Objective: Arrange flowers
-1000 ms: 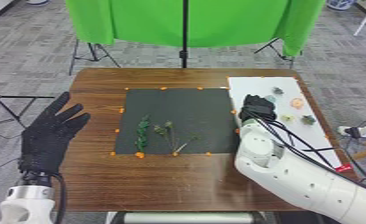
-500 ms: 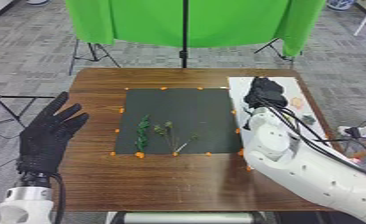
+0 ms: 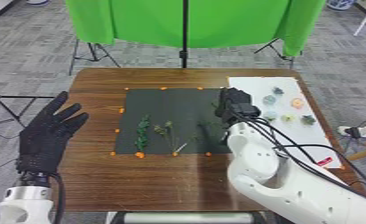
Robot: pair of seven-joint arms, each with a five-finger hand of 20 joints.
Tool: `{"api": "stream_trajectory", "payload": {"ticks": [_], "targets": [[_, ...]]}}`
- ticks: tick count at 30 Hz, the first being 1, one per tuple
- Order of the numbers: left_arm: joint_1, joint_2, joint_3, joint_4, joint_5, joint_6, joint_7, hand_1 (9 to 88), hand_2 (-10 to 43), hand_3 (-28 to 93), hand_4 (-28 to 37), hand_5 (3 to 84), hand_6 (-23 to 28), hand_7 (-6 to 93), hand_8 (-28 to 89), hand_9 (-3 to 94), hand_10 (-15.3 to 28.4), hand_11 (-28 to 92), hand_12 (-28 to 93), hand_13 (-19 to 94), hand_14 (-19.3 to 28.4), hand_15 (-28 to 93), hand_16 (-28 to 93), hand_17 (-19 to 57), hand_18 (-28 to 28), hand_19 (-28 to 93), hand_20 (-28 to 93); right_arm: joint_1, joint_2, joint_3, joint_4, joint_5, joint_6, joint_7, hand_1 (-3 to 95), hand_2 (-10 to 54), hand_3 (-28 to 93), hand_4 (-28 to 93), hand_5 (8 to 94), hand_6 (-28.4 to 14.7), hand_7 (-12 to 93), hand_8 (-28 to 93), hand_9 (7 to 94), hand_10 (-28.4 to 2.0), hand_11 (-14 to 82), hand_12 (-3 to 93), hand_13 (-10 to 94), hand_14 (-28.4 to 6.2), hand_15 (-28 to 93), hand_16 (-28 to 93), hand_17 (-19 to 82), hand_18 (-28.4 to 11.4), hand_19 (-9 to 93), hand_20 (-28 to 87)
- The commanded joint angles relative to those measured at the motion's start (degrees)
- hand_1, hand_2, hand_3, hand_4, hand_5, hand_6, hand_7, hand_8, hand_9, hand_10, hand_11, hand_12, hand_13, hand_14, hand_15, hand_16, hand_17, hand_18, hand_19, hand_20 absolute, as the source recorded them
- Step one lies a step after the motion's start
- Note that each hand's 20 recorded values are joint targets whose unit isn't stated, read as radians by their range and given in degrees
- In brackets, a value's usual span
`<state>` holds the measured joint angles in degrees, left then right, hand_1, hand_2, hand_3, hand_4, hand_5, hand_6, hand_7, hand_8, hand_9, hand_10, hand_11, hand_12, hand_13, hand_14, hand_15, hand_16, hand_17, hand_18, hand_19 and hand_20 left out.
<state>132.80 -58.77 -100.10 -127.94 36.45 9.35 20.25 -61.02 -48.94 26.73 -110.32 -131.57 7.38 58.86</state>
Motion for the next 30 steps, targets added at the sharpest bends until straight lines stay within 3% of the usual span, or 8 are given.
{"api": "stream_trajectory", "payload": {"ticks": [1, 15, 20, 26, 30], "targets": [[0.8, -0.85, -0.28, 0.09, 0.09, -0.31, -0.92, 23.8, 5.6, 80, -24.5, 34.9, 7.3, 13.1, -10, 34.2, 18.9, 22, 11, 27, 27.5, 51, -7, -6.6, 28.4, 54, 17, -3.4, -4.2, -2.7, 3.1, -0.2, -1.2, 2.2, 56.0, -9.5, 79, -28, 88.1, -4.6, 27, 20, 91.6, -10.5, 33.2, 32.4, 86, -5.7, 75, 19, 41, -28.2, 93, 49], [0.7, -1.71, -0.66, -0.07, 0.75, -0.67, -2.34, 24.1, 5.7, 80, -24.3, 35.0, 7.3, 13.2, -10, 34.3, 18.9, 22, 11, 27, 27.4, 51, -7, -6.6, 28.4, 54, 17, -7.2, -8.2, 2.0, 4.5, 4.1, -1.9, 8.9, 53.2, -9.5, 79, -28, 87.6, -4.1, 28, 19, 90.4, -9.9, 38.7, 29.9, 87, -5.8, 74, 18, 44, -28.4, 93, 50], [0.2, -1.87, -0.53, 0.05, 0.78, -0.9, -2.5, 24.1, 5.7, 80, -24.1, 35.1, 7.4, 13.2, -10, 34.3, 18.9, 22, 11, 27, 27.4, 51, -7, -6.6, 28.4, 54, 17, -7.7, -8.0, 1.7, 4.0, 3.5, -1.7, 8.5, 53.9, -9.5, 76, -28, 83.8, -4.5, 34, 14, 85.7, -11.2, 45.2, 28.7, 84, -6.4, 76, 18, 42, -28.4, 93, 50], [1.0, -1.33, -0.6, -0.05, 0.37, -0.37, -1.36, 24.1, 5.7, 80, -24.0, 35.2, 7.5, 13.1, -10, 34.3, 18.9, 22, 11, 27, 27.4, 51, -7, -6.6, 28.4, 54, 17, -8.9, -6.9, 3.5, 2.7, 3.5, -3.2, 6.2, 48.9, -9.5, 71, -28, 80.8, -4.7, 34, 10, 82.0, -14.3, 51.4, 22.0, 82, -7.3, 77, 17, 41, -28.4, 93, 47], [0.9, -1.54, -0.76, -0.06, 0.53, -0.35, -1.75, 24.1, 5.6, 80, -23.9, 35.3, 7.5, 13.1, -10, 34.3, 18.9, 22, 11, 27, 27.4, 51, -7, -6.6, 28.4, 54, 17, -10.3, -6.9, 5.9, 1.2, 2.3, -5.3, 5.3, 43.6, -9.5, 72, -28, 80.6, -4.4, 32, 10, 81.5, -14.6, 52.5, 20.4, 81, -7.7, 77, 16, 41, -28.4, 93, 47]]}}
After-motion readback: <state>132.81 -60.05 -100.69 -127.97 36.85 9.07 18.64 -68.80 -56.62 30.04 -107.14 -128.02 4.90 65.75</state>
